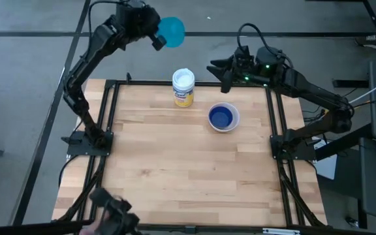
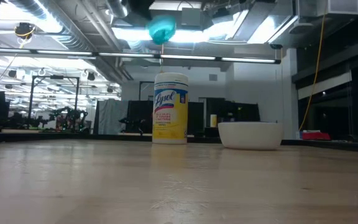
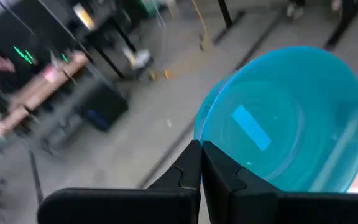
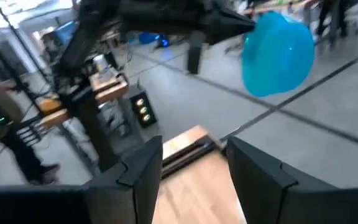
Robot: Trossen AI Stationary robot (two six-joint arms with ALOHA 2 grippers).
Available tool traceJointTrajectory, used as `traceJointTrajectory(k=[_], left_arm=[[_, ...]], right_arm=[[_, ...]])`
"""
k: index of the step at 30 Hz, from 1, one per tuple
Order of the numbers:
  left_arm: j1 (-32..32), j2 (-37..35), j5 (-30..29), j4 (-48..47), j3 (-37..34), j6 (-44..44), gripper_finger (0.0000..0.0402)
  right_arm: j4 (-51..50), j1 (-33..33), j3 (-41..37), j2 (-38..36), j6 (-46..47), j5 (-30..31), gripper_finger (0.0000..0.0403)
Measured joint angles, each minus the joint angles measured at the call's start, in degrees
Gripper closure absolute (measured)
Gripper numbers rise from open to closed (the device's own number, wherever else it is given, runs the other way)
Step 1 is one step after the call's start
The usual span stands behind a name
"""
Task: Nest bowls inside each other
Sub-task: Stack the light blue bowl on the blue bowl
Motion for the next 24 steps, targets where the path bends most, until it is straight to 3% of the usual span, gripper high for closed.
traceJointTrajectory(k=[8,12,17,24], left_arm=[[-10.6,0.1,-12.8,6.9,2.9,4.9,0.04],[-15.5,0.0,-14.8,11.2,2.9,6.1,0.04],[-18.8,0.0,-18.0,11.5,2.9,7.2,0.04],[-21.2,0.1,-19.7,11.4,2.9,8.7,0.04]], right_arm=[[6.0,0.0,4.0,5.8,-4.7,6.0,0.0208],[5.0,0.1,8.6,9.7,-6.7,7.9,0.0196],[1.2,1.1,14.0,12.9,-9.7,14.9,0.0188],[-1.4,2.3,16.2,13.9,-10.5,20.8,0.0195]])
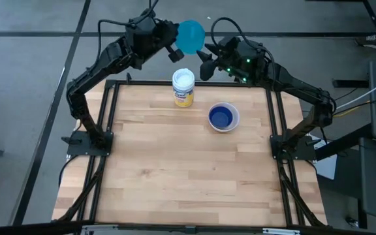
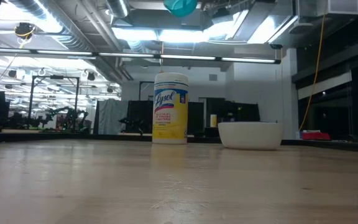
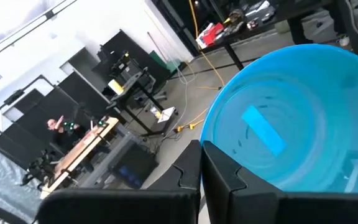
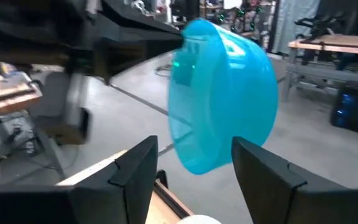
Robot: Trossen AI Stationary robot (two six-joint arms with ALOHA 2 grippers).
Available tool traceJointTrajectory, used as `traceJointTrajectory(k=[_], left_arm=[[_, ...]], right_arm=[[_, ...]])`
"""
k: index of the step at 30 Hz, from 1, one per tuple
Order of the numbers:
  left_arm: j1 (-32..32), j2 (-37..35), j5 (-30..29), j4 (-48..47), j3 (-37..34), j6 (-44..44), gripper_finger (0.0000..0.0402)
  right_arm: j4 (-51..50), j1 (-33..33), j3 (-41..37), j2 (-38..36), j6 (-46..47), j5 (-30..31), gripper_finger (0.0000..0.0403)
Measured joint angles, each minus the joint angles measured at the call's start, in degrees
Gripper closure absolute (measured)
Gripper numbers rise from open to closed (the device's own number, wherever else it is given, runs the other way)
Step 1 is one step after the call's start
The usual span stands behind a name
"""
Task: Nest bowls inside each other
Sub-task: Stack the light blue bowl on the blue bowl
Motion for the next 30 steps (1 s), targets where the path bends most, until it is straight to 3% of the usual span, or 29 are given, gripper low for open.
traceJointTrajectory(k=[12,15,18,19,30], left_arm=[[-5.6,-0.1,-0.5,2.2,0.0,1.0,0.04],[-6.8,-0.1,0.1,2.7,0.0,1.3,0.04],[-7.3,-0.2,1.4,2.9,0.2,1.3,0.0401],[-7.4,-0.3,2.1,2.9,0.2,1.3,0.0401],[-8.6,-3.9,8.5,3.0,0.0,4.2,0.0376]], right_arm=[[-1.4,-0.1,0.0,0.1,1.1,7.5,0.0208],[-2.6,-0.1,0.0,0.1,1.5,8.0,0.0255],[-4.0,-0.6,0.0,0.1,1.0,6.9,0.0365],[-4.0,-0.6,0.0,0.1,0.6,7.2,0.0381],[-5.8,-2.3,0.0,0.1,1.1,2.3,0.04]])
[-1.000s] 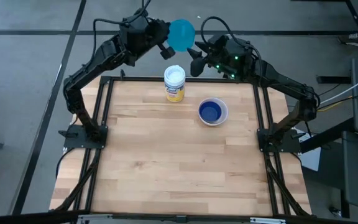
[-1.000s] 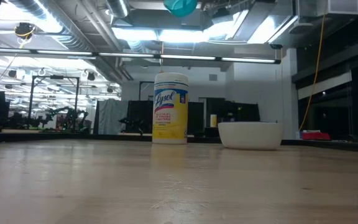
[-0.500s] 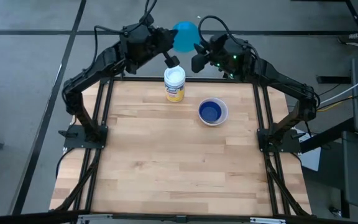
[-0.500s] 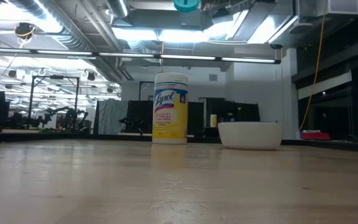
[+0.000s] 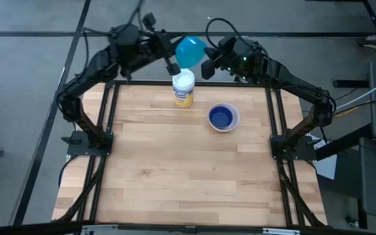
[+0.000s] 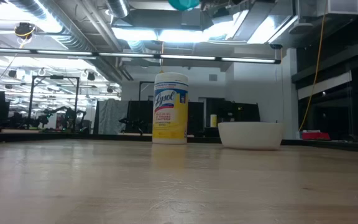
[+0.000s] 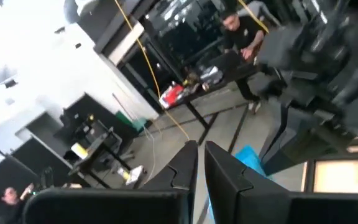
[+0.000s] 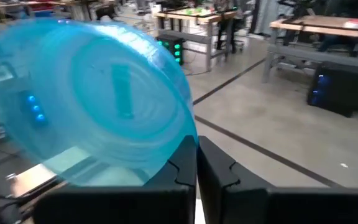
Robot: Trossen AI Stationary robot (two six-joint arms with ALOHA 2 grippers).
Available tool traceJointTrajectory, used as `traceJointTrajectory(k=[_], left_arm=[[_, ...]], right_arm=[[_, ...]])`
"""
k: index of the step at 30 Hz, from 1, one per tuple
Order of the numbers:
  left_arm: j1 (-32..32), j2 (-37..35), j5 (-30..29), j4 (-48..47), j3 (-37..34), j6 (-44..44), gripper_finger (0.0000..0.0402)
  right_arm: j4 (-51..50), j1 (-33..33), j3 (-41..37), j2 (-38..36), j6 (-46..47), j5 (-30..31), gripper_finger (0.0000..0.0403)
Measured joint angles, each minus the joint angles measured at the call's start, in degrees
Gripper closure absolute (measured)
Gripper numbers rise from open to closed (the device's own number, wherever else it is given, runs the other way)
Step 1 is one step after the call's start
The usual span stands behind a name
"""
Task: Nest bowls inside each other
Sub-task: Stack the light blue bowl on the blue bowl
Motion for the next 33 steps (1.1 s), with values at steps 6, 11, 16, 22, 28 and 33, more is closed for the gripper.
traceJointTrajectory(k=[6,11,16,22,28,33], left_arm=[[-3.1,-3.0,-6.3,1.6,0.0,4.6,0.0355],[-5.3,-6.9,-12.4,2.6,0.0,4.5,0.0342],[-6.6,-11.0,-12.6,2.5,0.0,-0.3,0.0339],[-9.7,-15.0,-12.9,-0.6,0.0,-5.5,0.0338],[-13.2,-17.6,-16.7,-8.6,0.0,-10.3,0.0339],[-16.3,-19.1,-20.5,-14.1,0.0,-13.9,0.034]], right_arm=[[-3.8,-0.6,0.0,-0.3,0.7,-1.4,0.0401],[-20.7,-0.7,0.0,-1.0,4.6,-4.7,0.0402],[-37.5,-2.4,-0.7,-1.1,5.6,-9.6,0.0402],[-41.5,-5.6,-9.2,-1.3,4.6,-19.2,0.0402],[-35.4,-10.4,-21.9,-1.2,3.4,-26.2,0.0403],[-31.2,-13.4,-30.3,-1.2,3.4,-30.9,0.0403]])
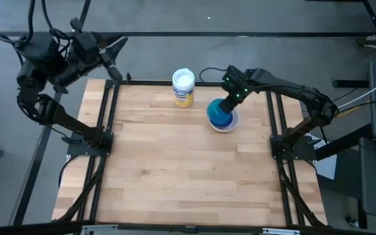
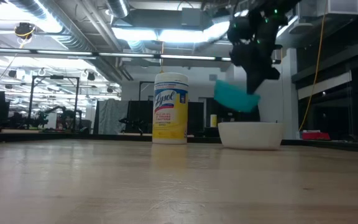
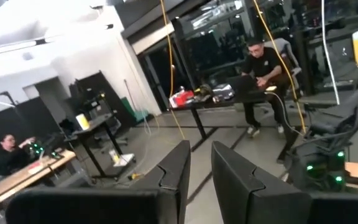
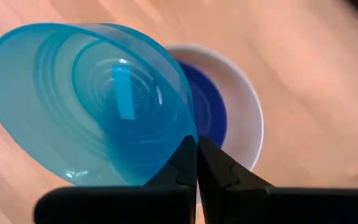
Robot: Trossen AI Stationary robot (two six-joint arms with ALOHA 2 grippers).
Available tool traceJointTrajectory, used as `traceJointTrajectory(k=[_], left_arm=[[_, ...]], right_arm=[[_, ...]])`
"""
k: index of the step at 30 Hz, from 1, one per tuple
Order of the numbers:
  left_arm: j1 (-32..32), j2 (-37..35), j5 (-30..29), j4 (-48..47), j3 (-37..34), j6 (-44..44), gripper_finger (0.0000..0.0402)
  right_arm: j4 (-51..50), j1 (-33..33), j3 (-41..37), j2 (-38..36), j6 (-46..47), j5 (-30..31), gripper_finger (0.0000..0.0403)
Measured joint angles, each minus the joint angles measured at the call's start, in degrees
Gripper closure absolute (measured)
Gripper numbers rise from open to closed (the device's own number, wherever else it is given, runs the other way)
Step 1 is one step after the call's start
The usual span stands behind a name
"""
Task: Nest bowls inside each other
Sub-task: Stack the light blue bowl on the blue bowl
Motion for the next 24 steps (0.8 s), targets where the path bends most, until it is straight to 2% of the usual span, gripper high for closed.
traceJointTrajectory(k=[9,24], left_arm=[[-2.6,-0.2,-2.9,-1.5,0.0,-0.9,0.0341],[-2.7,0.0,-2.9,-1.5,-0.1,-1.4,0.0345]], right_arm=[[0.7,-3.4,-7.5,0.0,-1.1,-4.0,0.0403],[1.2,-7.1,-8.2,0.0,-3.3,-4.3,0.0403]])
